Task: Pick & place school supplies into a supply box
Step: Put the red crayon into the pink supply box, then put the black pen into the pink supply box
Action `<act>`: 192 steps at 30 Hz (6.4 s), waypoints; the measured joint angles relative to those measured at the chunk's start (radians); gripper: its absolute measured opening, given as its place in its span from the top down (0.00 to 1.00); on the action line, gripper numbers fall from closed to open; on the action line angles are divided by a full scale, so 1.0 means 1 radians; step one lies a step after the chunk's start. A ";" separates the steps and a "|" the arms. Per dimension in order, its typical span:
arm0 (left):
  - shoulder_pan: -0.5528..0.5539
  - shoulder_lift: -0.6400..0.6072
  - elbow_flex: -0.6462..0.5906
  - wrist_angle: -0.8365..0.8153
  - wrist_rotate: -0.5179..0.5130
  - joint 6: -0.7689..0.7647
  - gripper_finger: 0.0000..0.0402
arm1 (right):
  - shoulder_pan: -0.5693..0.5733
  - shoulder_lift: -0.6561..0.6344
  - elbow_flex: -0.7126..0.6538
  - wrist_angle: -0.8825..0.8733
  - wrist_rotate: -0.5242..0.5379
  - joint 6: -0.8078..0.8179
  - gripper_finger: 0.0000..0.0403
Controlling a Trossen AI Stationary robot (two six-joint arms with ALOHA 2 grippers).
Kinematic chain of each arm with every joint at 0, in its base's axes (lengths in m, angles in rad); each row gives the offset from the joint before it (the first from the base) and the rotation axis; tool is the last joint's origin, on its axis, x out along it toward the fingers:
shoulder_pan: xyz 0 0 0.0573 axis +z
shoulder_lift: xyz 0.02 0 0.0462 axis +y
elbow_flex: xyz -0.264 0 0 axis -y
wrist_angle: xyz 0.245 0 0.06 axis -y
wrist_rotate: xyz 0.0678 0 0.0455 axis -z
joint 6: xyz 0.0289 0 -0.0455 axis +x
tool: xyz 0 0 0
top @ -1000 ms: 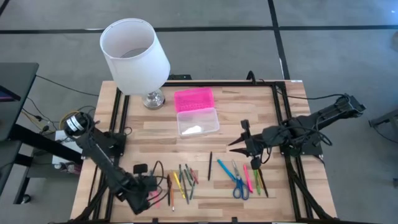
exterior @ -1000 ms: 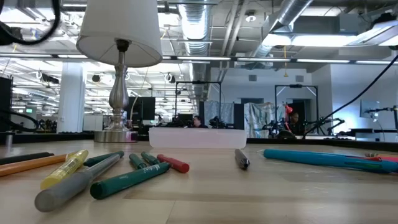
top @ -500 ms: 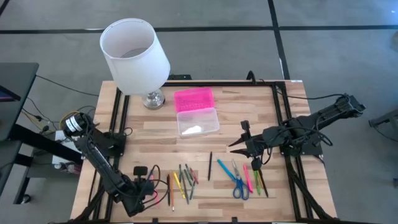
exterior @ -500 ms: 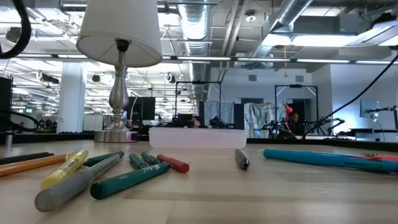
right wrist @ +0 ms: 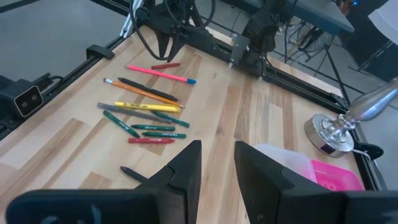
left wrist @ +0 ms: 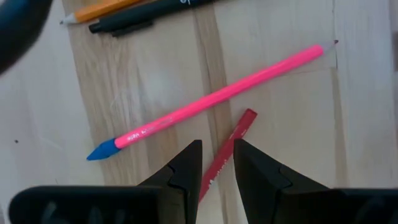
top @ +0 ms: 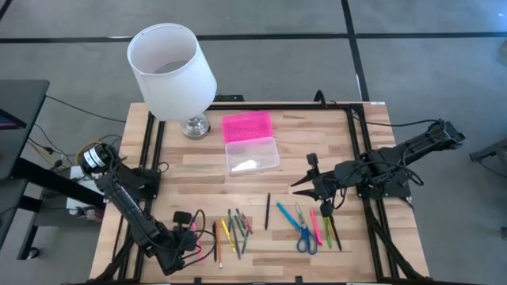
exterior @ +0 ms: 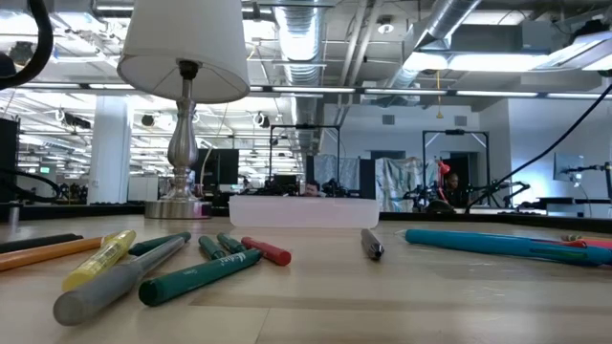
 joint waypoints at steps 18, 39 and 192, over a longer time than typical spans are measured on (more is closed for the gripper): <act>0.021 0.000 -0.117 0.190 0.103 0.015 0.78 | 0.000 0.000 0.000 0.000 -0.002 0.000 0.77; 0.043 0.081 -0.071 0.050 0.133 -0.041 0.78 | 0.003 0.006 -0.001 -0.001 -0.002 0.008 0.77; 0.540 -0.075 0.143 0.008 -0.241 0.665 0.79 | 0.474 0.290 -0.064 -0.632 0.081 2.037 0.77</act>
